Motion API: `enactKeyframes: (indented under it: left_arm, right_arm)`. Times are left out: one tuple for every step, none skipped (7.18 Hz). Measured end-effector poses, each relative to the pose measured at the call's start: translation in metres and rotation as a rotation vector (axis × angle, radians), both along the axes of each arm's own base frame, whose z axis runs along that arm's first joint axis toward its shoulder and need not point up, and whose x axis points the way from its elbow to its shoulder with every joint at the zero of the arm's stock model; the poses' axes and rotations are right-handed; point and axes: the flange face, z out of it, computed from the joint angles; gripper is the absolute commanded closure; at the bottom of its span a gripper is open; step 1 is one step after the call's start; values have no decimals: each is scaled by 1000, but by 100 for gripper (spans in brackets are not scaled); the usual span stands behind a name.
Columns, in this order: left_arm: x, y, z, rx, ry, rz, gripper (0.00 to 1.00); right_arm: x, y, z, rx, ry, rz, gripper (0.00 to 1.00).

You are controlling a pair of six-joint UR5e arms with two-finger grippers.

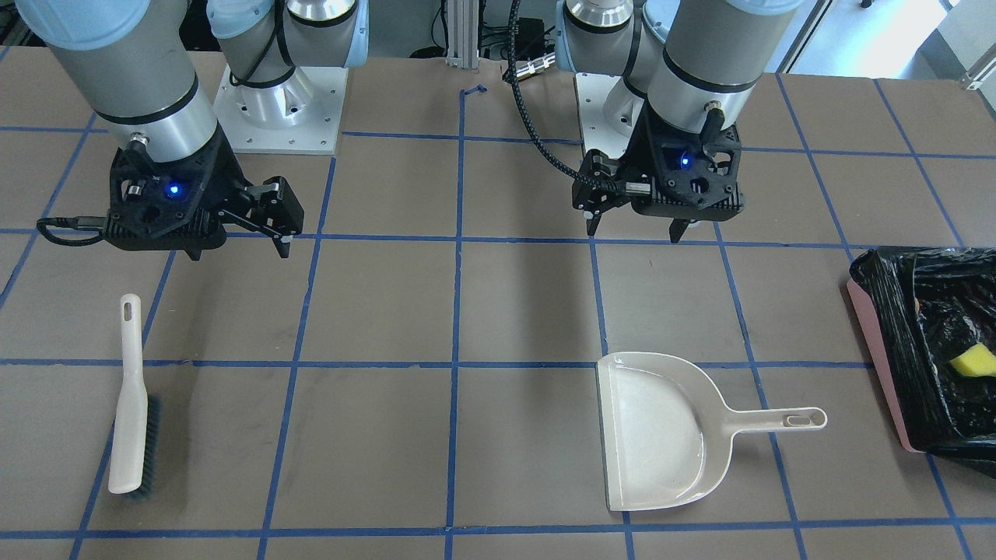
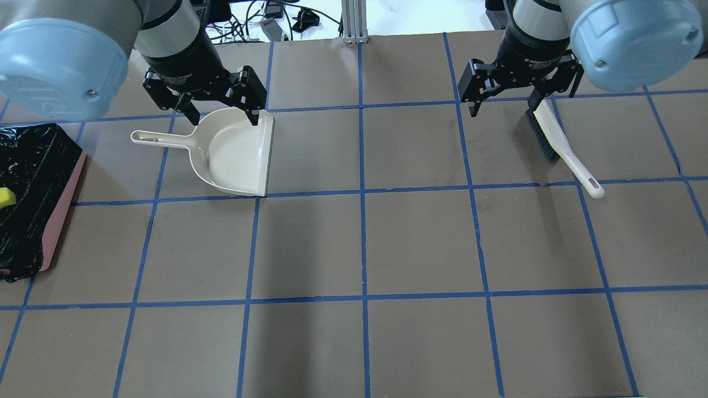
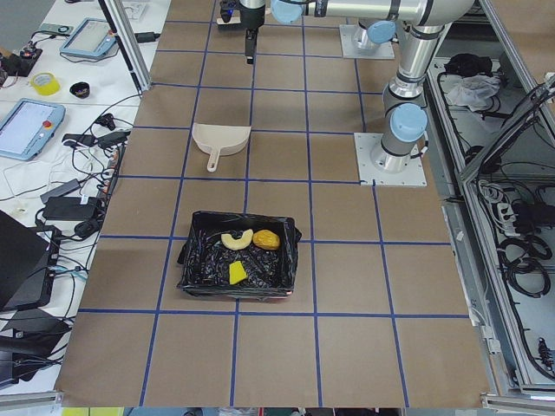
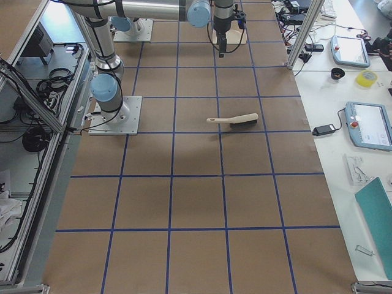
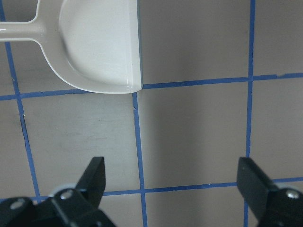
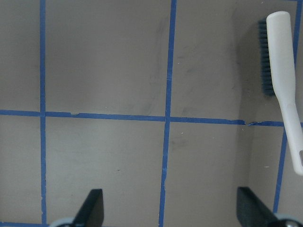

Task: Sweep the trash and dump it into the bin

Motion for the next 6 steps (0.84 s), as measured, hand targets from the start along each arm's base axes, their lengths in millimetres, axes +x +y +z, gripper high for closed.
enactKeyframes:
  left_arm:
    - [2, 5, 4, 6, 3, -5, 0]
    - [5, 7, 5, 6, -6, -6, 0]
    - [10, 7, 5, 4, -28, -3, 0]
    - [13, 4, 2, 4, -45, 0, 0]
    - [15, 1, -1, 5, -51, 3, 0]
    - [15, -2, -2, 0, -53, 4, 0]
  right_arm:
    - [0, 0, 0, 1, 0, 1, 0]
    - [0, 0, 0, 1, -1, 2, 0]
    - [1, 0, 0, 2, -4, 6, 0]
    - [2, 1, 0, 6, -16, 17, 0]
    - [3, 2, 0, 7, -28, 26, 0]
    - [3, 4, 2, 6, -30, 30, 0]
